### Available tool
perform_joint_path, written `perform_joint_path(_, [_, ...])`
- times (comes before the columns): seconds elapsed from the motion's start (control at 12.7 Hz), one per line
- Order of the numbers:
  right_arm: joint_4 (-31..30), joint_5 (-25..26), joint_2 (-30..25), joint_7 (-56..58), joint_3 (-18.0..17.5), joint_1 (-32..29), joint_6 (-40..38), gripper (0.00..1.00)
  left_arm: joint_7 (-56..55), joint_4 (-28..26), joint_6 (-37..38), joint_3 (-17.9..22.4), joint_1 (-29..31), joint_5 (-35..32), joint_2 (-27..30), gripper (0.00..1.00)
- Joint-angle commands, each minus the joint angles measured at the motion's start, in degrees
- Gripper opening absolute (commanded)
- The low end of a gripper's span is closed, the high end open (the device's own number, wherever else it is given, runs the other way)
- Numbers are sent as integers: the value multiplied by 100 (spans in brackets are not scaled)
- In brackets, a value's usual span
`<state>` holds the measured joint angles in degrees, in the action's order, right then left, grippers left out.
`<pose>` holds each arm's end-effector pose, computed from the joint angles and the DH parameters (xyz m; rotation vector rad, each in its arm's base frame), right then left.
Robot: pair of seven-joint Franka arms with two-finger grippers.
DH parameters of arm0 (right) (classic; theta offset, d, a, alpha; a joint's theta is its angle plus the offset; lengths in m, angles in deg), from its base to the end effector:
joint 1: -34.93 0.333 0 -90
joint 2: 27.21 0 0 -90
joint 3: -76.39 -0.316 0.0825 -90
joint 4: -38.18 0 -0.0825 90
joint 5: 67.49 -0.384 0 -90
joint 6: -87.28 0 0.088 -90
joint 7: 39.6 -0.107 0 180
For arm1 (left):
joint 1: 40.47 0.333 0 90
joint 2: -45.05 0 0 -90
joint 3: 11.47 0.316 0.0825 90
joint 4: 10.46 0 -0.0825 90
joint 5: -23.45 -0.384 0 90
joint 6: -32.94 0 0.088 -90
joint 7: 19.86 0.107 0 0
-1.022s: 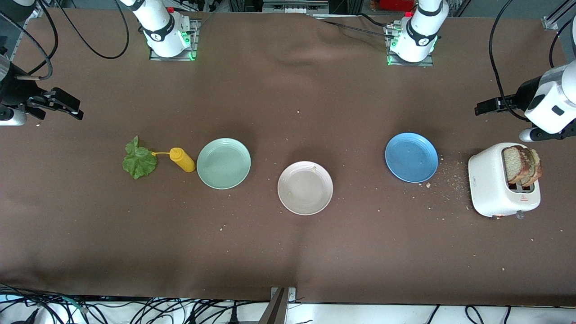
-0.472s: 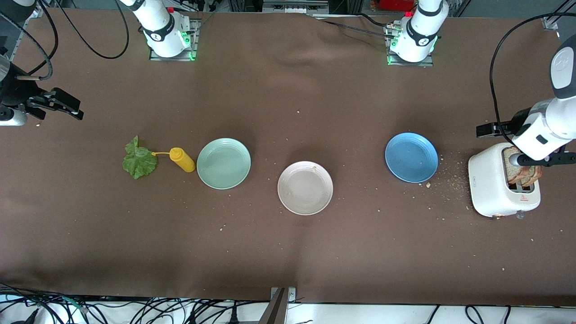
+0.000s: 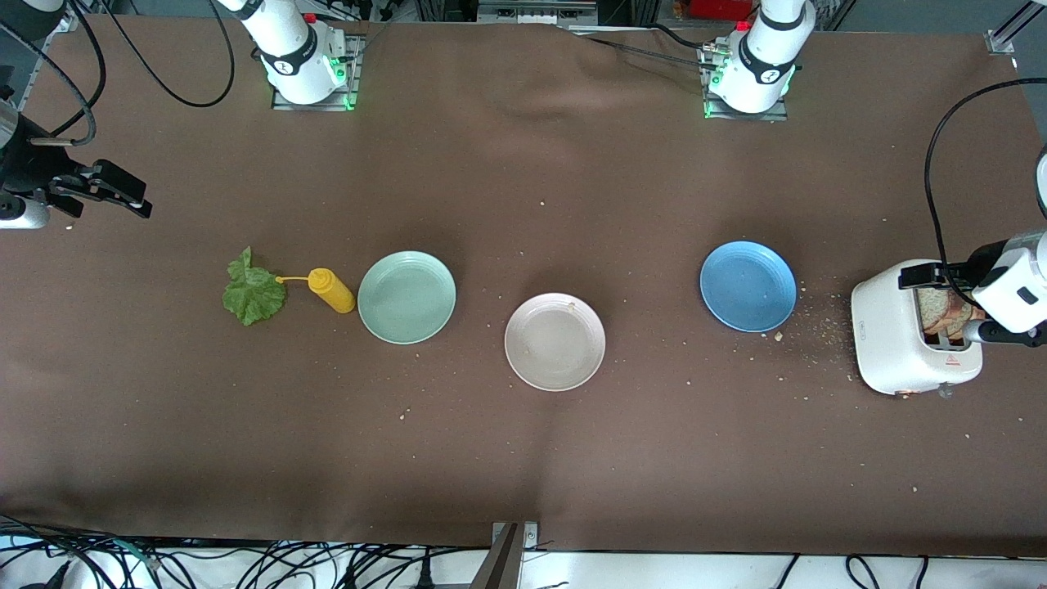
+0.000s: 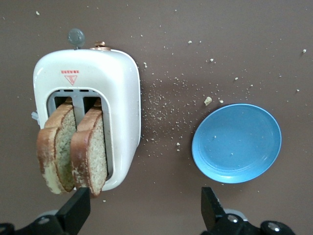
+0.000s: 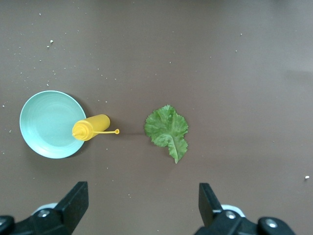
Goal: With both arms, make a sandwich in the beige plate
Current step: 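Reach the left gripper down to the toaster and grasp a bread slice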
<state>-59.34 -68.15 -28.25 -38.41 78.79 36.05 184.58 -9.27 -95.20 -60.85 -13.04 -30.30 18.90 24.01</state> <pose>0.5570 -0.0115 0.5833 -3.1296 0.0046 -0.0228 0.6375 0.1069 0.4506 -3.0898 0.0734 0.3375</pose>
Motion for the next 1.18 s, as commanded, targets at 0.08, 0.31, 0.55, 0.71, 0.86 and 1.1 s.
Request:
perform_joint_path(0.08, [-30,-110,-37,84,14,-7,-45,100,812,213,-60,-45,231,-11,-181,100])
perform_joint_path(0.31, [-30,-110,-37,84,14,-7,-45,100,1059,169,-60,-45,397,77,-321,100])
perform_joint_path(0.55, [-21,-110,7,75,6,-7,-36,100,1050,90,-60,-53,556,217,-410,100])
perform_joint_path(0.71, [-4,-93,51,110,-12,11,-36,100,981,19,-60,-45,574,296,-410,100])
perform_joint_path(0.86, [-4,-40,183,5,-91,64,-316,100,945,28,-69,-45,626,314,-427,100])
perform_joint_path(1.1, [22,-102,350,92,-100,64,-396,100,945,19,-113,-45,697,428,-541,100])
